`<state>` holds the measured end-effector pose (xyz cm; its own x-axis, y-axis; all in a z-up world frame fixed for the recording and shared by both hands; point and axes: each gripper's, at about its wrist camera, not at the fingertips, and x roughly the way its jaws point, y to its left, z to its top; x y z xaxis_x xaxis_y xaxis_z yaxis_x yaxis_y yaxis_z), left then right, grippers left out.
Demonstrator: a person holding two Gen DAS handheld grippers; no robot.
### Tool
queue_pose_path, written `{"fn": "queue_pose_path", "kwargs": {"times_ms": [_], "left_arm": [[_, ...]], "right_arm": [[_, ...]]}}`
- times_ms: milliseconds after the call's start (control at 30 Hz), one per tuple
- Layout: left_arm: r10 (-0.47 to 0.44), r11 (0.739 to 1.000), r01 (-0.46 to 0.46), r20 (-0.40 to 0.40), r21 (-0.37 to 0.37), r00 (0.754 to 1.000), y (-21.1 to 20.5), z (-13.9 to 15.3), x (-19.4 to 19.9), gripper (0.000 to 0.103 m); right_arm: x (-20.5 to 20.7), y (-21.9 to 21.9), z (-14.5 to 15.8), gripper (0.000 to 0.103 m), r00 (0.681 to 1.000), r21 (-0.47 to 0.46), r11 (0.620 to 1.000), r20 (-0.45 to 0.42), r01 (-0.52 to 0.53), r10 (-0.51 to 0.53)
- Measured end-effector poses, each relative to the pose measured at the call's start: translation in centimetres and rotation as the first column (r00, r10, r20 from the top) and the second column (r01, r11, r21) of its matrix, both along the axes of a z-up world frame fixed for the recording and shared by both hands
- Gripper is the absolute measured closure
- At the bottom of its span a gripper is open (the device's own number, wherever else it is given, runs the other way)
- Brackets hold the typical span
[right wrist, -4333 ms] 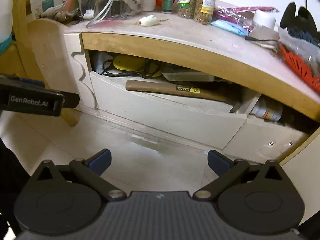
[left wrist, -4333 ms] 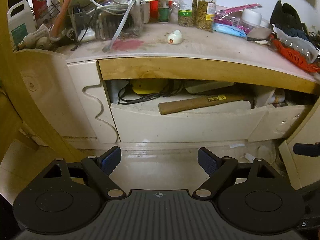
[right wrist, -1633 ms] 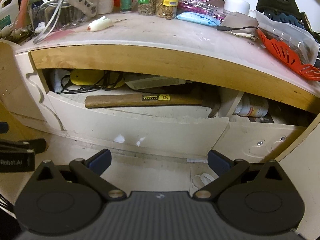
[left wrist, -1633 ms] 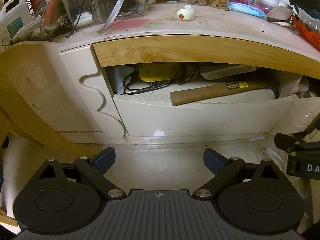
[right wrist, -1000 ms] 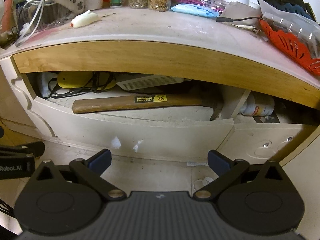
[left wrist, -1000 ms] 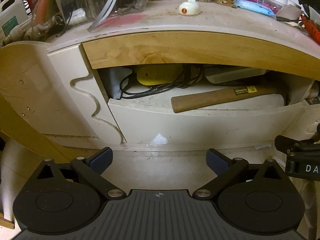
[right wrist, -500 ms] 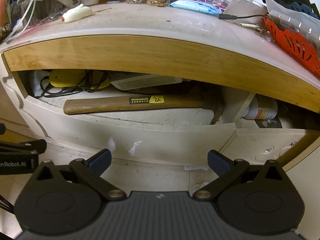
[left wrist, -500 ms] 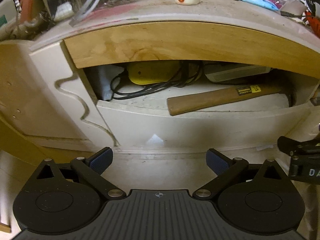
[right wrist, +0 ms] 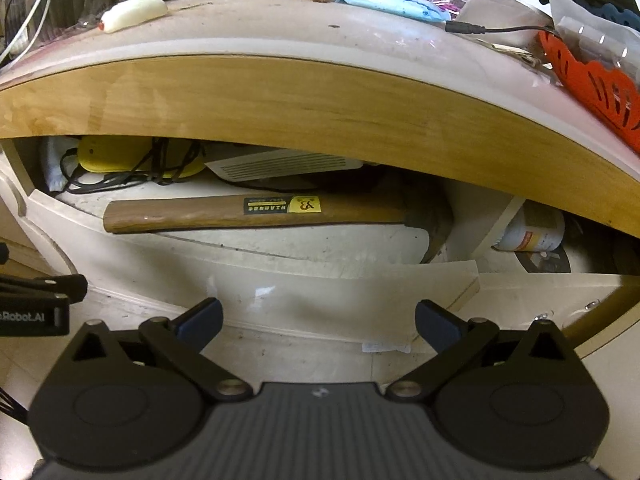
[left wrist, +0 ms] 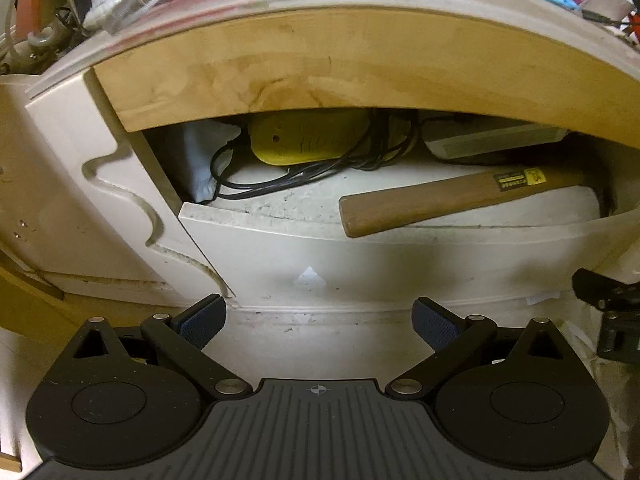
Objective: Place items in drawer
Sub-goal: 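Lower both grippers and close them on the white drawer front edge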
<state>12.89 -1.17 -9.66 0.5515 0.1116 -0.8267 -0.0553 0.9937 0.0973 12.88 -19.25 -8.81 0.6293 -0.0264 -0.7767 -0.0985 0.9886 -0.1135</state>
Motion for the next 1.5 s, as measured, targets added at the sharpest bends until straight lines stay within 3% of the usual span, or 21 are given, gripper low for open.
{"fn": "queue_pose_path", "kwargs": {"times_ms": [800,933,1033,1133,1267,1500], "left_arm": [[0.004,0.999,-0.005,0.006,0.052,1.000,0.8,-2.4,4.1,0.001],[-0.022,0.997,0.021,0.013,0.077,1.000,0.5,-2.4,4.0,0.001],[-0.083,0.987,0.079,0.029,0.140,0.996,-0.2,-2.4,3.8,0.001],[-0.174,0.959,0.163,0.028,0.231,0.984,-1.2,-2.7,3.5,0.001],[-0.284,0.899,0.270,-0.011,0.343,0.959,-2.1,-3.4,3.5,0.001],[-0.435,0.747,0.429,-0.113,0.508,0.893,-2.6,-5.0,3.4,0.001]], "right_arm": [[4.1,-0.1,-3.3,0.000,1.000,-0.058,0.998,-0.013,-0.028,0.028],[4.6,-0.2,-3.6,0.000,0.999,-0.069,0.997,-0.016,-0.034,0.033],[4.6,0.2,-3.6,0.000,0.999,-0.085,0.995,-0.004,-0.047,0.047],[4.6,0.3,-3.6,0.001,0.997,-0.113,0.990,0.002,-0.078,0.079],[4.5,0.8,-3.7,0.001,0.986,-0.191,0.968,0.009,-0.163,0.168],[4.4,1.3,-4.6,0.001,0.930,-0.349,0.866,-0.048,-0.357,0.364]]}}
